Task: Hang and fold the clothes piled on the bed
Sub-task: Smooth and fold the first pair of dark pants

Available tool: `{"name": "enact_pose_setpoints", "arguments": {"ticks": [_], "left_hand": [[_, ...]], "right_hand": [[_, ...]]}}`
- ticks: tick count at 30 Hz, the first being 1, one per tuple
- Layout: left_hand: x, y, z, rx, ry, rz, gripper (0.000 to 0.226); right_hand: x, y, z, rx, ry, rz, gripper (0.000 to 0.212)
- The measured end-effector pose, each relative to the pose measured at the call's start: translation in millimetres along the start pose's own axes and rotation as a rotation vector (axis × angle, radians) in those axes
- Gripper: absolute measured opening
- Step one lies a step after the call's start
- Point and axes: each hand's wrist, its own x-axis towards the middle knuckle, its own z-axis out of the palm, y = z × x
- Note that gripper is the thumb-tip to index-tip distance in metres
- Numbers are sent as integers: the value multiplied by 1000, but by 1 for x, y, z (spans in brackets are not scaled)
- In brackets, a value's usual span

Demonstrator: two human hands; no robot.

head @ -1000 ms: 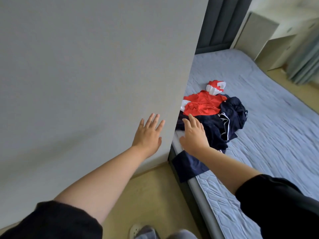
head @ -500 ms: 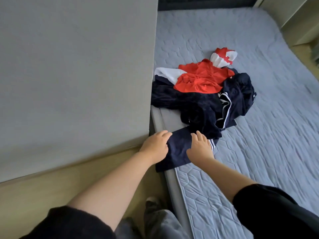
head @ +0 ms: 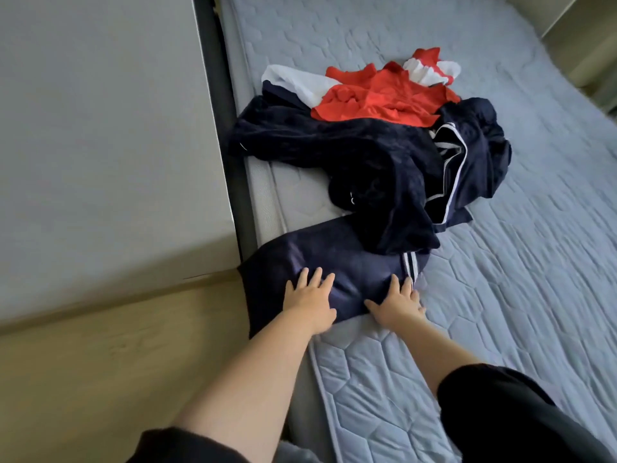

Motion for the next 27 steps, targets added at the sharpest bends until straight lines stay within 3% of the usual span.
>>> {"name": "enact_pose_setpoints", "arguments": {"ticks": [5,7,10,13,16,20,22,24,25,27], "left_hand": [[39,30,63,160,212,-122,85],[41,47,71,113,327,-190,68],[38,66,71,1,547,-161,24],[27,71,65,-366,628,-236,11],[9,99,64,-881,566,-184,24],[-26,158,78,-1239,380,-40,12],[-37,168,85,-1372,330,30,16],[-48,168,87,-1514,205,140,14],[-54,166,88,-1567,140,183,11],[-63,163,90,-1565,126,174,10]], "right_hand": [[42,19,47,-119,148,-157,86],[50,28,49,-117,180,-228,80],[57,52,40,-96,172,-398,66],[53,69,25,-61,123,-519,63],[40,75,12,13,124,-551,47],[12,95,2,115,171,-545,22],[0,112,-8,216,293,-527,32],[-9,124,-25,249,388,-592,59],[-13,127,-35,191,378,-648,65],[-21,126,-52,32,291,-736,57]]}}
